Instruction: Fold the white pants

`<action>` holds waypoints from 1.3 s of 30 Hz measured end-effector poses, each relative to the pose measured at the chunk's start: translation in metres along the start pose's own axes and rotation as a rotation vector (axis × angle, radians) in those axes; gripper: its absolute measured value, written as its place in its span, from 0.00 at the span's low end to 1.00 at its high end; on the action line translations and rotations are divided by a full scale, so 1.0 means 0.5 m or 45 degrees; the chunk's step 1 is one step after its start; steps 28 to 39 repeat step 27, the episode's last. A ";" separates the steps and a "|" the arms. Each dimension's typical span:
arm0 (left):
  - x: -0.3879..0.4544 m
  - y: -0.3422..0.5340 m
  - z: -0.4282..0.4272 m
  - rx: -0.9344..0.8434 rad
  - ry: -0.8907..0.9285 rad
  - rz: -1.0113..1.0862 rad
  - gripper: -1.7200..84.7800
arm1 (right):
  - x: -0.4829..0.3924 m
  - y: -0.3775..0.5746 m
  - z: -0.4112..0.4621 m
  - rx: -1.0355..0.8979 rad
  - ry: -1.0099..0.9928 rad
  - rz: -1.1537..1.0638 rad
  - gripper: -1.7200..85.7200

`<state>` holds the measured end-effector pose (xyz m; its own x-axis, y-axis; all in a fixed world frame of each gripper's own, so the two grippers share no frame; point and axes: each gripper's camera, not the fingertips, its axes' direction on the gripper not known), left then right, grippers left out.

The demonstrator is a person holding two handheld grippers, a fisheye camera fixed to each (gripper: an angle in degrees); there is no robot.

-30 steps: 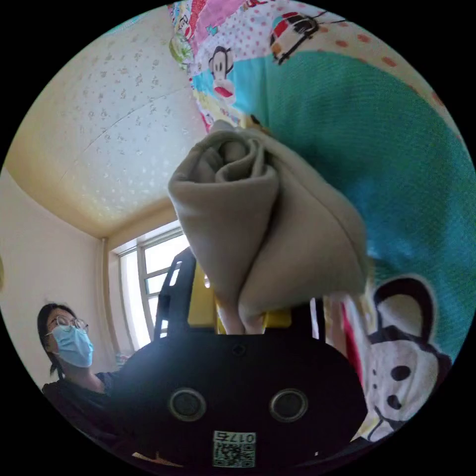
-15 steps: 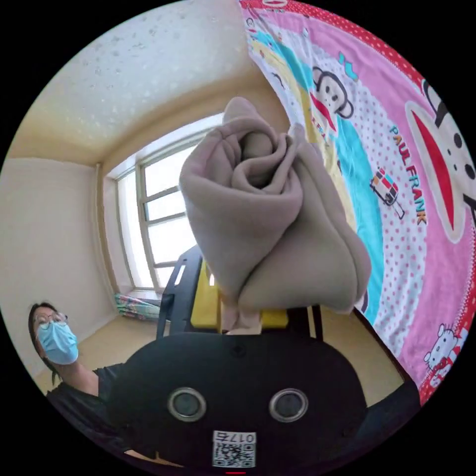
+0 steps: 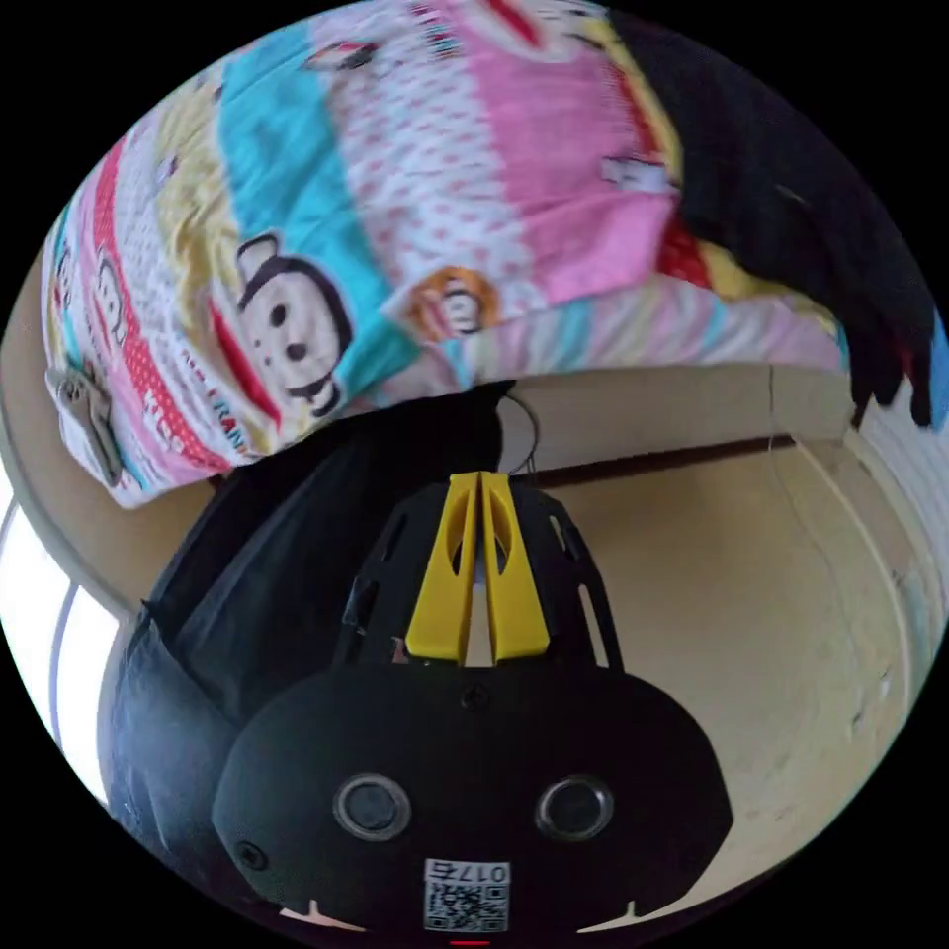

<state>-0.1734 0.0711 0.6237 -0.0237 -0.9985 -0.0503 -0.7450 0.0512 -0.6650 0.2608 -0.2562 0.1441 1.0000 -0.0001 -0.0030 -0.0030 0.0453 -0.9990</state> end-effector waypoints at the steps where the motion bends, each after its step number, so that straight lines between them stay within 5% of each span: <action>1: 0.003 -0.004 -0.001 0.029 0.148 -0.035 0.01 | 0.093 0.053 -0.030 0.115 -0.084 0.183 0.02; 5: 0.111 -0.035 -0.042 0.095 0.341 -0.042 0.01 | 0.294 0.272 -0.050 0.591 -0.442 0.693 0.02; 8: 0.321 -0.052 -0.122 0.210 0.281 0.160 0.01 | 0.310 0.353 0.023 0.676 -0.475 0.764 0.02; 13: 0.803 0.096 -0.194 0.499 -0.107 0.819 0.01 | 0.302 0.343 0.199 0.280 -0.434 0.557 0.03; 19: 1.128 0.349 0.066 0.689 -0.658 1.337 0.01 | 0.454 0.359 0.061 0.736 -0.405 0.508 0.07; 27: 1.221 0.497 0.572 0.539 -0.753 1.680 0.01 | 0.696 0.344 -0.259 1.332 -0.475 0.397 0.11; 39: 1.221 0.497 0.572 0.539 -0.753 1.680 0.01 | 0.696 0.344 -0.259 1.332 -0.475 0.397 0.11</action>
